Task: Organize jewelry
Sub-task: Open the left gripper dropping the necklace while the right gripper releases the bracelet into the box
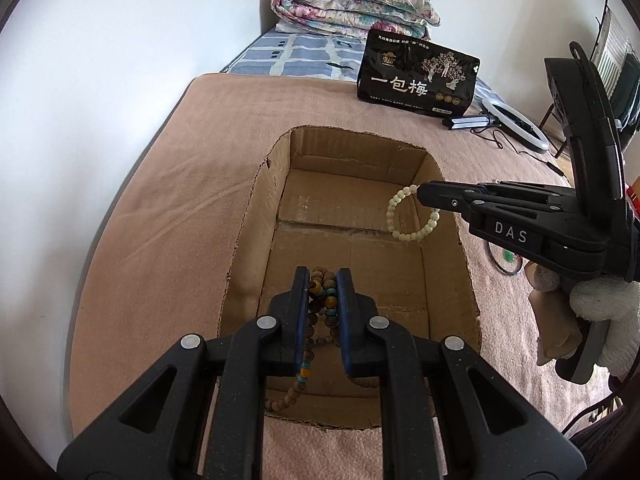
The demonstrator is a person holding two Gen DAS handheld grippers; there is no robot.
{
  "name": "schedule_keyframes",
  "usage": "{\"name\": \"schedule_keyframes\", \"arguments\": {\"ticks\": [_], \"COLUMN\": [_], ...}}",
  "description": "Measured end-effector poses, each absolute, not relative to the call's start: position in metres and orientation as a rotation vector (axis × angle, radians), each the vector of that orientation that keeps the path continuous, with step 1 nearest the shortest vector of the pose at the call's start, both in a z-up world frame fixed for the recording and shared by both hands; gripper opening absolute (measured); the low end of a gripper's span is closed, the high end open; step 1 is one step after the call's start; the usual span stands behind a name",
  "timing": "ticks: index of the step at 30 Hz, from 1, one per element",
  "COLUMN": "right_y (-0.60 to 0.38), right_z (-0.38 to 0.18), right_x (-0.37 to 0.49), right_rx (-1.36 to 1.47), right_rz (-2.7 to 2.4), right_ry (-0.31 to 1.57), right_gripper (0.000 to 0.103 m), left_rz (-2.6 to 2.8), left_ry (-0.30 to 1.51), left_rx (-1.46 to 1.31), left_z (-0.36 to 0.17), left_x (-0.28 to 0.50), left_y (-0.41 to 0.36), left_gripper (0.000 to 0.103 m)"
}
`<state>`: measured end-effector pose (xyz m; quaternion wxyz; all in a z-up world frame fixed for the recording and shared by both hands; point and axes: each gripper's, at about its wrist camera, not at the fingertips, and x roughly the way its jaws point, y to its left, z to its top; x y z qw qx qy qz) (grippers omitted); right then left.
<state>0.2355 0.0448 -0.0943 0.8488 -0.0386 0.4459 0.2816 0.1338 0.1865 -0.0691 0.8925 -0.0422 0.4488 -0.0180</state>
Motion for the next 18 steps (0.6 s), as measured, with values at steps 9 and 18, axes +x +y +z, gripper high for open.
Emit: {"name": "schedule_keyframes", "arguments": {"ticks": [9,18], "right_y": [0.044,0.039], "right_z": [-0.093,-0.083], "right_x": [0.235,0.23], "right_rx": [-0.079,-0.079], "right_rz": [0.591,0.554], "right_ry": [0.931,0.883], "right_gripper": [0.022,0.07], "left_rz": [-0.043,-0.04], "left_ry": [0.921,0.901], "left_rx": [-0.08,-0.054], "left_z": [-0.068,-0.063], "left_x": [0.133,0.13], "left_y": [0.186,0.182], "left_gripper": [0.014,0.054]}}
